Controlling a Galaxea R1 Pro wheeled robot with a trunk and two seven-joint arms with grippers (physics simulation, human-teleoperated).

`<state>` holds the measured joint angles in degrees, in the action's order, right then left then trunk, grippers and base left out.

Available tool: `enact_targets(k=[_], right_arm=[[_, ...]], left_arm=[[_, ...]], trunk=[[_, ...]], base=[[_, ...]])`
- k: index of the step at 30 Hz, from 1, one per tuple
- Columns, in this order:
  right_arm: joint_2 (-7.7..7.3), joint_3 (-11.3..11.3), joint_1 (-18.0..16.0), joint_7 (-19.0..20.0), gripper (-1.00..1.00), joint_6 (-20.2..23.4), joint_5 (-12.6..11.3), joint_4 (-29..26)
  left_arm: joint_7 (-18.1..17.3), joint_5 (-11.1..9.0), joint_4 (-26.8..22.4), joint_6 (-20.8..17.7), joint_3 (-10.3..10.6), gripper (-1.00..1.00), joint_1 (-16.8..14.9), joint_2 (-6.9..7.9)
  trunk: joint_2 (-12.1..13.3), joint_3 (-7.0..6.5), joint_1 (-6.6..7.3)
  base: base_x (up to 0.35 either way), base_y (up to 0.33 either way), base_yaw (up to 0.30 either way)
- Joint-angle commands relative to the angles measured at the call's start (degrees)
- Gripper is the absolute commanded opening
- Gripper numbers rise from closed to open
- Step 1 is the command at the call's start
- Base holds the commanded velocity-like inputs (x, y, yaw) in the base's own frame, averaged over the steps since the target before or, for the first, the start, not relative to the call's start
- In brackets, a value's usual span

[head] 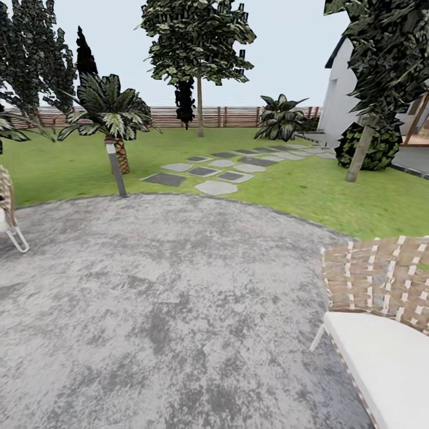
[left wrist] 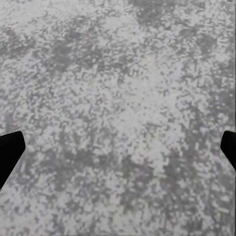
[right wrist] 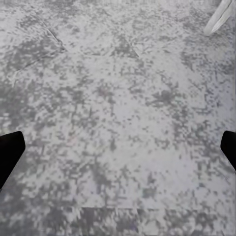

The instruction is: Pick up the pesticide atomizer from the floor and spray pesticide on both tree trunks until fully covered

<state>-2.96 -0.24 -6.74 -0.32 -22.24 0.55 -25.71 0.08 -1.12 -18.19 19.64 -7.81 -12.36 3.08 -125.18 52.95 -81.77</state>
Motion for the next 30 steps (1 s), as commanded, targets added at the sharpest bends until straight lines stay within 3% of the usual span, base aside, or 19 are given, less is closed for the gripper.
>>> enact_targets(k=[1, 17, 30], right_arm=[[0.01, 0.0, 0.0, 0.0, 1.00, -0.2, 0.1, 0.0], [0.02, 0.0, 0.0, 0.0, 1.00, -0.2, 0.1, 0.0], [-0.02, 0.0, 0.0, 0.0, 1.00, -0.2, 0.1, 0.0]], left_arm=[[0.0, -0.1, 0.1, 0.2, 0.0, 1.00, 0.0, 0.00], [0.0, -0.1, 0.0, 0.2, 0.0, 1.00, 0.0, 0.07], [0.0, -0.1, 0.0, 0.2, 0.0, 1.00, 0.0, 0.04]], trunk=[[0.0, 0.05, -0.02], [0.0, 0.05, -0.02], [0.0, 0.05, -0.02]], base=[[0.340, -0.069, 0.003], [0.340, -0.035, 0.002], [0.340, 0.000, 0.138]])
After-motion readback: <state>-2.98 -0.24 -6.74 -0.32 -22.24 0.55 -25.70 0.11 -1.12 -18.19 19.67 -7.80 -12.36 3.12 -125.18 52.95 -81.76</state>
